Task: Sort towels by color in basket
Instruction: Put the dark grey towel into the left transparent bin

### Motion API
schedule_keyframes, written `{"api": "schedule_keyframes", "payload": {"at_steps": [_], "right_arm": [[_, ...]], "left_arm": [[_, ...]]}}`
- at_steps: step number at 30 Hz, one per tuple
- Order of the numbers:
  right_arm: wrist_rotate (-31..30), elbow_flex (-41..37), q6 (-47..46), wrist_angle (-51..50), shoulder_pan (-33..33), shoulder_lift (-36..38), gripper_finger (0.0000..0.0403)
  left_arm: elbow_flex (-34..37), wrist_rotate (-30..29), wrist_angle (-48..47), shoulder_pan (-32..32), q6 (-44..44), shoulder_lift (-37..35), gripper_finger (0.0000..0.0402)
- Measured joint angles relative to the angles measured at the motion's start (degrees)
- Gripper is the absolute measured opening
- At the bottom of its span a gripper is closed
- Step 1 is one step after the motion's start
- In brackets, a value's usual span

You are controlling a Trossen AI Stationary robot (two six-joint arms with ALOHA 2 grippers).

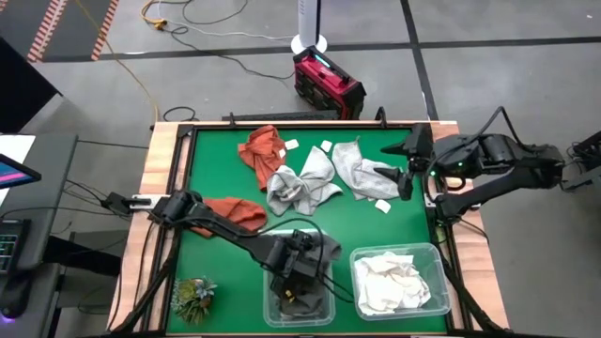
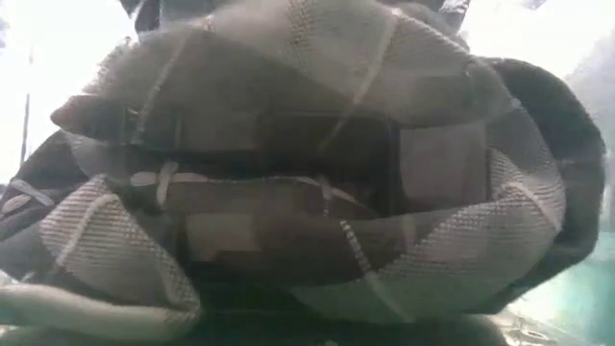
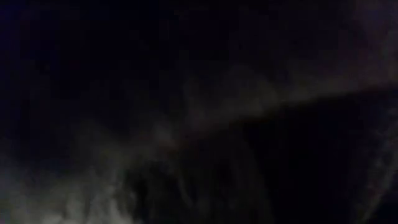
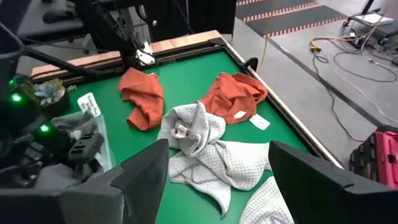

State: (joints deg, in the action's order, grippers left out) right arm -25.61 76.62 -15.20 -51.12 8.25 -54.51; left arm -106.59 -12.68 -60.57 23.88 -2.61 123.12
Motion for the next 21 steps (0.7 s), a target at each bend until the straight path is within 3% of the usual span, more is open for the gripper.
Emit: {"api": "schedule_keyframes", "payload": {"at_steps": [10,14,21], "right_arm": [[0.01,0.0,-1.33,0.16,0.77,-2.5,0.0306],[0.0,-0.02,-1.32,0.15,0.66,-2.59,0.0306],[0.02,-0.02,-1.32,0.14,0.66,-2.42,0.0306]], "left_arm": [[0.09,2.1,-1.31,2.97,-3.49,0.58,0.0044],[-0.27,1.44,-0.9,4.52,-5.74,0.66,0.0073],[-10.62,-0.71,-8.82,4.85,-4.94,0.95,0.0139]]}}
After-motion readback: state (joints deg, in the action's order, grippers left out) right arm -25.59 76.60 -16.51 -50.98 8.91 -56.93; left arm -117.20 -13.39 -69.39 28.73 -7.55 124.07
